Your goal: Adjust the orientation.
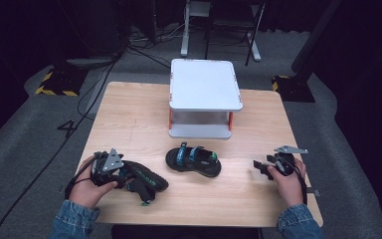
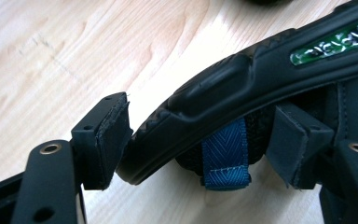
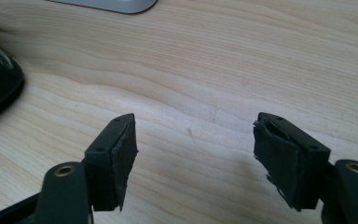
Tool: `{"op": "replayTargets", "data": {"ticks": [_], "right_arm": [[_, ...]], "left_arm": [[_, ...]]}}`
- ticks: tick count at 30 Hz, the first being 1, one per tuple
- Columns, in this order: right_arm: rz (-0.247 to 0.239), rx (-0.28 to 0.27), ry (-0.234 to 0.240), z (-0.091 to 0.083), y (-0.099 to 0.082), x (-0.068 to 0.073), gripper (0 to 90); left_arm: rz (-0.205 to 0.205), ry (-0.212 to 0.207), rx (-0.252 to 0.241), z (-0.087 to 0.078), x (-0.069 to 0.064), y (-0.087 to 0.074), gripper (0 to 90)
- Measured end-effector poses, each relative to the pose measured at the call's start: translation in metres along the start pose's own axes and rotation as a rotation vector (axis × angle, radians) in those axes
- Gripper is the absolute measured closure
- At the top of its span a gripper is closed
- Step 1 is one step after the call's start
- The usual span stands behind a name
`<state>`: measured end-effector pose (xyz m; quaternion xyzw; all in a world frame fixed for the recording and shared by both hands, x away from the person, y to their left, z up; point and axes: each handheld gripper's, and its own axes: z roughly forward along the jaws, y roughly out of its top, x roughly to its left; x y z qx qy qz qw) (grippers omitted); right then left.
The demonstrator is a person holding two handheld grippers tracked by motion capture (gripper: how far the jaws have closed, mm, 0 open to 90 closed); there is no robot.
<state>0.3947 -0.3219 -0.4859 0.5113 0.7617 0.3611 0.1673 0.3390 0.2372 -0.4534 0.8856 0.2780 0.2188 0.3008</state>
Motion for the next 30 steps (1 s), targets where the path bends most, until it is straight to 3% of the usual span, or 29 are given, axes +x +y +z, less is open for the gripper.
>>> {"op": "replayTargets", "data": {"ticks": [7, 9, 12, 15, 16, 20, 26, 30], "right_arm": [[0.02, 0.002, -0.012, -0.007, -0.008, -0.005, 30.6], [0.021, 0.004, -0.015, -0.007, -0.009, -0.006, 30.6], [0.024, 0.002, -0.02, -0.01, -0.011, -0.007, 30.4], [0.026, 0.014, -0.025, -0.012, -0.016, -0.009, 30.4], [0.034, 0.016, -0.028, -0.012, -0.017, -0.01, 30.3], [0.035, 0.017, -0.031, -0.015, -0.02, -0.011, 30.2], [0.038, 0.03, -0.024, -0.012, -0.02, -0.01, 29.8], [0.027, 0.03, -0.02, -0.01, -0.019, -0.009, 29.5]], "left_arm": [[0.011, 0.022, 0.031, 0.001, -0.001, 0.012, 25.5], [0.001, 0.015, -0.006, 0.004, -0.001, 0.015, 23.9], [-0.019, 0.019, -0.023, 0.005, 0.001, 0.02, 23.1], [-0.067, 0.036, -0.07, 0.012, 0.005, 0.02, 18.9], [-0.107, 0.043, -0.113, 0.018, 0.008, 0.019, 18.2], [-0.148, 0.069, -0.17, 0.03, 0.01, 0.019, 16.7], [-0.178, 0.089, -0.203, 0.038, 0.01, 0.018, 16.6], [-0.166, 0.11, -0.193, 0.035, 0.007, 0.019, 17.1]]}}
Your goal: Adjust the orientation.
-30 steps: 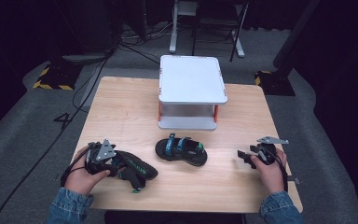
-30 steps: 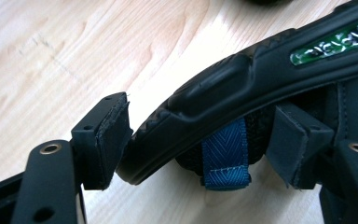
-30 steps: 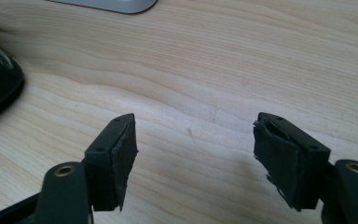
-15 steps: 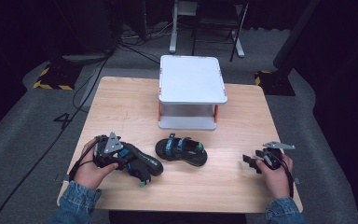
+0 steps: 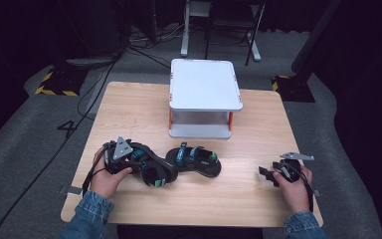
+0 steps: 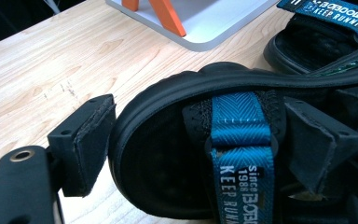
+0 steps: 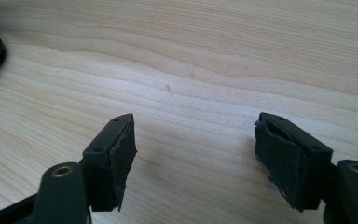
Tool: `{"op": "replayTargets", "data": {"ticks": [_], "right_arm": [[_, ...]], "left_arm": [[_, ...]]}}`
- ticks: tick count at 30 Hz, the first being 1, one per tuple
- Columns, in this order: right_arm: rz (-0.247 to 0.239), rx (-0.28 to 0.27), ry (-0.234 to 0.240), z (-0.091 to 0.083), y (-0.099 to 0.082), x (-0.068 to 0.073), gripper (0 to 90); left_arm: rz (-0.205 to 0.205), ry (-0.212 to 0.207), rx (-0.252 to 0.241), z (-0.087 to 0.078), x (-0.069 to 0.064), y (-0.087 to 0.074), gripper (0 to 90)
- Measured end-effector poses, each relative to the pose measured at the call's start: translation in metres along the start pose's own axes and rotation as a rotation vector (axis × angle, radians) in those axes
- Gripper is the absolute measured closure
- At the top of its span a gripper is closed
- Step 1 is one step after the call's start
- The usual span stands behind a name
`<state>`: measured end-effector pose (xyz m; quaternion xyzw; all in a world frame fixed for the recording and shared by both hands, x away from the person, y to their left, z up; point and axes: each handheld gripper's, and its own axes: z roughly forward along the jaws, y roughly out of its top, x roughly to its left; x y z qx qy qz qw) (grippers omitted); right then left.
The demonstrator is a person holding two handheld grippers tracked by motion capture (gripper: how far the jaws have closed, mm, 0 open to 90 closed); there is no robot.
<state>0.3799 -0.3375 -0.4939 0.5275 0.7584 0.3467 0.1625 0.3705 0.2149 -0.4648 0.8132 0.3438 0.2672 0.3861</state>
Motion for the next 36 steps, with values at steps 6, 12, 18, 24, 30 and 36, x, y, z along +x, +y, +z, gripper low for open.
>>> {"op": "replayTargets", "data": {"ticks": [6, 12, 18, 24, 30, 36], "right_arm": [[-0.002, -0.008, 0.01, 0.002, 0.003, 0.002, 29.6], [-0.006, -0.01, 0.019, 0.005, 0.008, 0.004, 29.6], [-0.02, -0.008, 0.027, 0.009, 0.012, 0.008, 29.5], [-0.033, -0.014, 0.028, 0.01, 0.016, 0.01, 29.5], [-0.032, -0.011, 0.029, 0.011, 0.017, 0.01, 29.5], [-0.033, -0.007, 0.033, 0.011, 0.017, 0.011, 29.5]], "left_arm": [[-0.027, 0.004, 0.02, -0.009, 0.001, -0.002, 17.3], [-0.064, -0.038, -0.001, -0.024, 0.001, -0.003, 16.4], [-0.214, -0.063, -0.077, -0.05, 0.011, -0.007, 23.1], [-0.18, -0.115, 0.03, -0.071, -0.005, -0.004, 36.9], [-0.109, -0.198, 0.124, -0.077, -0.038, -0.01, 39.7], [-0.089, -0.25, 0.222, -0.058, -0.05, -0.031, 37.5]]}}
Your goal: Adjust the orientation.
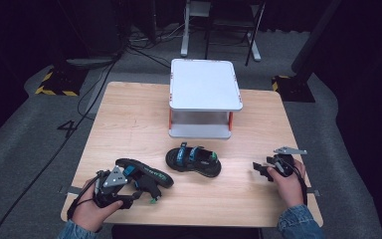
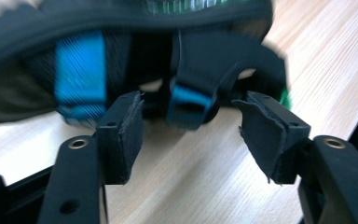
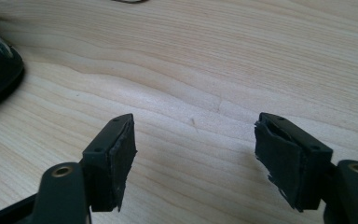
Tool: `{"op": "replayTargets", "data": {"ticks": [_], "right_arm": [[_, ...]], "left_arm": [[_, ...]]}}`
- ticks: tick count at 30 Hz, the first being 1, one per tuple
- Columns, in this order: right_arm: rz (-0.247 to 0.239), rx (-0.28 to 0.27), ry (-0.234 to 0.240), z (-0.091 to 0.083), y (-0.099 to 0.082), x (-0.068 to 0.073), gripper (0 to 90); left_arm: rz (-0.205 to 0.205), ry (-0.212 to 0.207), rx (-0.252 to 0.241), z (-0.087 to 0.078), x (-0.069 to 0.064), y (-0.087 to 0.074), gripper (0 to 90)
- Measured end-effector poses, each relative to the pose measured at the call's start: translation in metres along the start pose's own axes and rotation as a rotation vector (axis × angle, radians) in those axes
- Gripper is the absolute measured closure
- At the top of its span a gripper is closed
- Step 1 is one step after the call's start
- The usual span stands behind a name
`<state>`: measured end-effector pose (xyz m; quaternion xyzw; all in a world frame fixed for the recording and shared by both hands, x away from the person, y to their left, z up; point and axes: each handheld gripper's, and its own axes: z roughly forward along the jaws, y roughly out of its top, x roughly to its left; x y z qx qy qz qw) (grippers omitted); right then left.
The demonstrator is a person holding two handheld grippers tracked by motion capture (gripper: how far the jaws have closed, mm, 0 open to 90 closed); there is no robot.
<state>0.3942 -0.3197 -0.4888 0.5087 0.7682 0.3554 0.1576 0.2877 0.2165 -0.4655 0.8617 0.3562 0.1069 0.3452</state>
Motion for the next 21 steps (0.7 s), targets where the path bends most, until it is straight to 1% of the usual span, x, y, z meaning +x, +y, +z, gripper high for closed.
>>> {"op": "replayTargets", "data": {"ticks": [1, 2, 3, 4, 5, 6, 7, 8, 9, 10, 11, 12, 13, 14, 16, 17, 18, 19, 21], "right_arm": [[-0.004, 0.002, -0.002, 0.0, 0.0, 0.0, 29.5], [-0.007, 0.0, -0.002, 0.001, 0.0, 0.0, 29.5], [-0.007, 0.0, -0.002, 0.001, 0.0, 0.0, 29.5], [-0.007, 0.003, -0.005, 0.001, 0.0, 0.0, 29.4], [-0.002, 0.004, -0.001, 0.001, 0.0, 0.0, 29.4], [-0.002, 0.004, -0.001, 0.001, 0.0, 0.0, 29.4], [-0.004, 0.006, -0.002, 0.002, -0.001, 0.0, 29.4], [-0.005, 0.009, -0.004, 0.002, -0.001, 0.0, 29.4], [-0.004, 0.01, -0.004, 0.002, -0.001, 0.0, 29.4], [-0.008, 0.011, -0.003, 0.002, -0.002, 0.0, 29.4], [-0.007, 0.012, -0.003, 0.001, -0.002, 0.0, 29.4], [-0.005, 0.012, -0.005, 0.001, -0.002, 0.0, 29.4], [-0.005, 0.012, -0.005, 0.001, -0.002, 0.0, 29.4], [-0.009, 0.01, -0.005, 0.001, -0.003, 0.0, 29.4], [-0.007, 0.009, -0.006, 0.0, -0.003, -0.001, 29.4], [-0.003, 0.01, -0.006, 0.0, -0.003, 0.0, 29.4], [-0.003, 0.012, -0.006, 0.0, -0.003, 0.0, 29.4], [-0.003, 0.012, -0.006, 0.0, -0.003, 0.0, 29.4], [-0.007, 0.012, -0.007, 0.002, -0.003, 0.0, 29.4]], "left_arm": [[0.0, 0.0, 0.0, 0.0, 0.0, 0.0, 36.7], [0.006, 0.004, 0.011, 0.009, 0.003, -0.003, 35.7], [0.006, 0.004, 0.011, 0.009, 0.003, -0.003, 35.9], [0.002, -0.005, 0.021, 0.019, 0.005, -0.005, 36.6], [0.0, -0.014, 0.019, 0.022, 0.006, -0.007, 39.9], [0.0, -0.014, 0.019, 0.022, 0.006, -0.007, 43.1], [0.001, -0.012, 0.016, 0.024, 0.007, -0.007, 43.1], [-0.001, -0.008, 0.005, 0.024, 0.008, -0.007, 45.2], [-0.004, -0.012, -0.014, 0.022, 0.01, -0.006, 49.3], [-0.008, -0.032, -0.054, 0.018, 0.011, -0.004, 55.8], [-0.008, -0.032, -0.054, 0.018, 0.011, -0.004, 63.6], [-0.01, -0.028, -0.079, 0.011, 0.012, -0.002, 64.1], [-0.01, -0.028, -0.079, 0.011, 0.012, -0.002, 64.7], [-0.026, -0.036, -0.1, 0.004, 0.015, 0.0, 65.6], [-0.031, -0.036, -0.108, 0.001, 0.016, 0.001, 66.5], [-0.035, -0.028, -0.117, -0.003, 0.018, 0.001, 67.1], [-0.025, -0.004, -0.136, -0.009, 0.022, 0.002, 67.5], [-0.025, -0.004, -0.136, -0.009, 0.022, 0.002, 67.7], [-0.041, 0.005, -0.164, -0.013, 0.026, 0.002, 67.9]]}}
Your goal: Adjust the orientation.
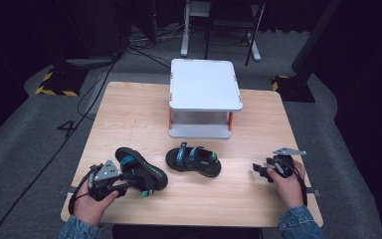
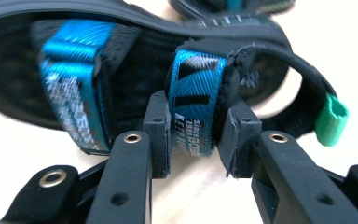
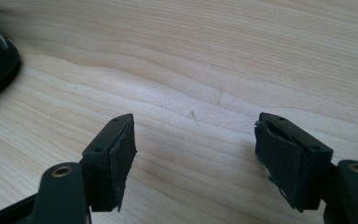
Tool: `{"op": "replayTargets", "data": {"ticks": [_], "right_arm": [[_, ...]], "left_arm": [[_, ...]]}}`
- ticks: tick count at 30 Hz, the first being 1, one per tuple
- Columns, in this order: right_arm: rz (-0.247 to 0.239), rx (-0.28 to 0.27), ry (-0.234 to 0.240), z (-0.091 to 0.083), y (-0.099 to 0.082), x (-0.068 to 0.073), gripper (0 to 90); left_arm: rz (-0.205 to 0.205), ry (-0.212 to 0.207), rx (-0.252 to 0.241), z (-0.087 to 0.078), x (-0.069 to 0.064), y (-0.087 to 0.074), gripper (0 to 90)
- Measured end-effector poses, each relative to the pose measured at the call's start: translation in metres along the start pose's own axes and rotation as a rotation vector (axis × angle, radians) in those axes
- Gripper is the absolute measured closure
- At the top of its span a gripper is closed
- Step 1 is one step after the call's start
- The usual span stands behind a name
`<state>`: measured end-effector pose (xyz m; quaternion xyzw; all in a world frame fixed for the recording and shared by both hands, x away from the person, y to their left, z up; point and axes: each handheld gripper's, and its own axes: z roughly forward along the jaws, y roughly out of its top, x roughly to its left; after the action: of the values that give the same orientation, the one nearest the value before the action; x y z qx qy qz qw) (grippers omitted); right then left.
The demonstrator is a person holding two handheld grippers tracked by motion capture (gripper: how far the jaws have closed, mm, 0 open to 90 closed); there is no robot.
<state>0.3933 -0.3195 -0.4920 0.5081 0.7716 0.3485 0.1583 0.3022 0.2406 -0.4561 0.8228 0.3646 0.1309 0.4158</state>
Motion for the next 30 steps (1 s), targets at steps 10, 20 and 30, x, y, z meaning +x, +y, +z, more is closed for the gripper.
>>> {"op": "replayTargets", "data": {"ticks": [10, 20, 30], "right_arm": [[-0.021, -0.016, -0.018, -0.002, -0.002, 0.007, 29.5], [-0.047, -0.048, -0.049, -0.014, -0.008, 0.008, 29.7], [-0.045, -0.059, -0.043, -0.014, -0.006, 0.007, 29.7]], "left_arm": [[0.003, 0.031, 0.001, 0.026, 0.016, 0.028, 67.2], [-0.003, 0.048, -0.028, 0.05, 0.015, 0.039, 55.9], [-0.011, 0.044, -0.177, 0.022, -0.009, 0.051, 43.5]]}}
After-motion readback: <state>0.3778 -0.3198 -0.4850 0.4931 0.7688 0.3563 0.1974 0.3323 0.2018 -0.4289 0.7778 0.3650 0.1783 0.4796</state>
